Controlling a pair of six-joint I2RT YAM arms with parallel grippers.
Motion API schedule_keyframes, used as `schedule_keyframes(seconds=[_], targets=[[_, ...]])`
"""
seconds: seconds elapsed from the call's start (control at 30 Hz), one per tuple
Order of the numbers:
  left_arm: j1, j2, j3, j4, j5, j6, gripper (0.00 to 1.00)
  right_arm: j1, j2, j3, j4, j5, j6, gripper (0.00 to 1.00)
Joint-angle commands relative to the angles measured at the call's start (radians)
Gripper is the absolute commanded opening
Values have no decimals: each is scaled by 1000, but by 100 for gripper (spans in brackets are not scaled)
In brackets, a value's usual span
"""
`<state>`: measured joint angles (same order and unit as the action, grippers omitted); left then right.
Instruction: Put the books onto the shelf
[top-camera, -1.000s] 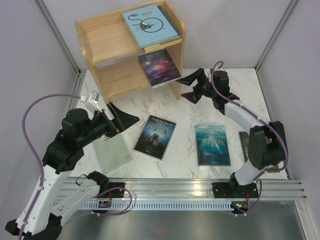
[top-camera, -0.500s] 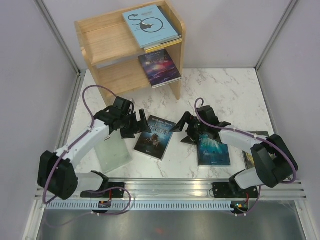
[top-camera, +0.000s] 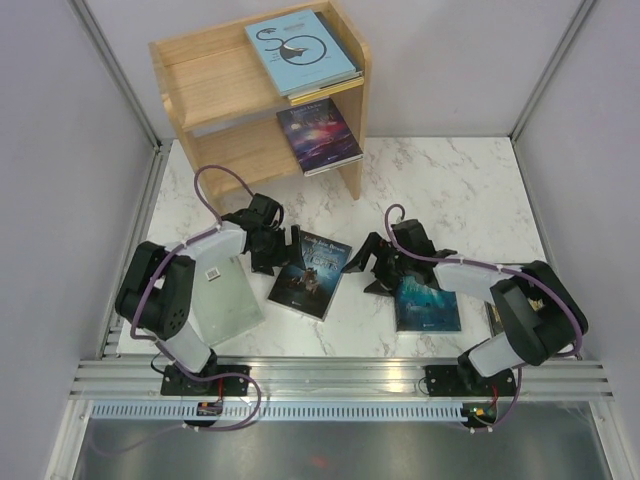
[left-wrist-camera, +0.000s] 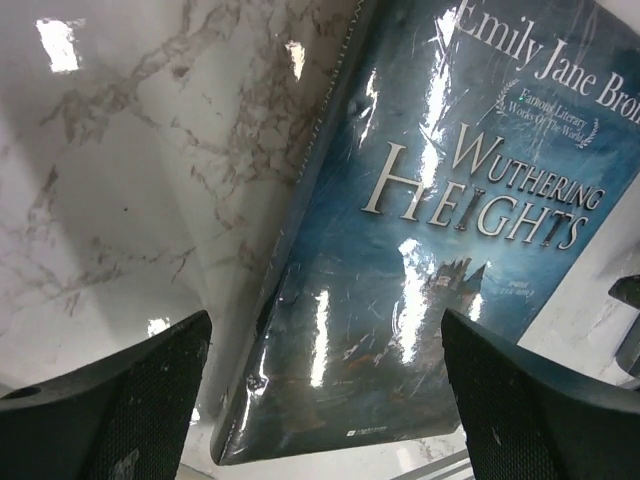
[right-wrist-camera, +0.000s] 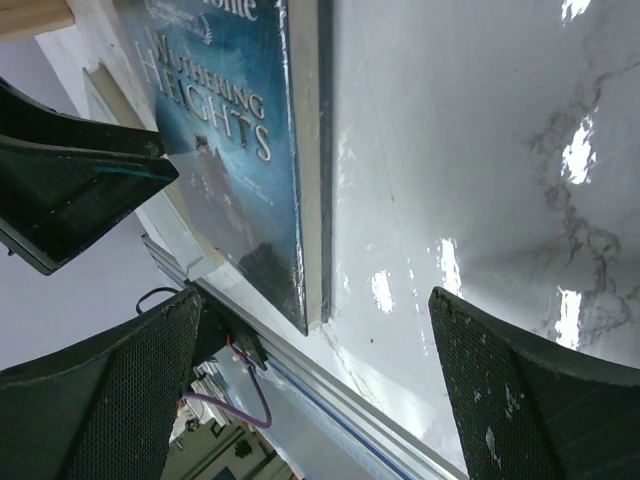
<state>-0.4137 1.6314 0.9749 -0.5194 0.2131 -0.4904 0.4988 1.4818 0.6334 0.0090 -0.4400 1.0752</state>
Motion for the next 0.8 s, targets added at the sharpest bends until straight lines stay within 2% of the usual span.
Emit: schedule_keyframes(seconds=[0.0, 0.17, 0.3, 0.43, 0.47, 0.57, 0.67, 0.77], targets=[[30, 93, 2, 65, 97, 49, 96, 10, 47, 3, 83, 11, -17, 98], [49, 159, -51, 145, 288, 20, 93, 50, 142, 46, 100, 50, -15, 98], [49, 150, -145, 254, 442, -29, 91, 73, 204, 45, 124, 73, 3, 98], [49, 125, -258, 494, 629, -182, 89, 76, 259, 22, 160, 63, 22, 97], [49, 122, -281, 603, 687, -210, 88, 75, 261, 12, 163, 63, 20, 97], [49, 107, -370, 747, 756, -316, 84, 76, 252, -1, 164, 67, 17, 96], [49, 87, -442, 886, 787, -390, 78, 76, 235, -15, 163, 70, 17, 95], [49, 70, -498, 989, 799, -445, 55, 75, 226, -14, 157, 67, 15, 95]])
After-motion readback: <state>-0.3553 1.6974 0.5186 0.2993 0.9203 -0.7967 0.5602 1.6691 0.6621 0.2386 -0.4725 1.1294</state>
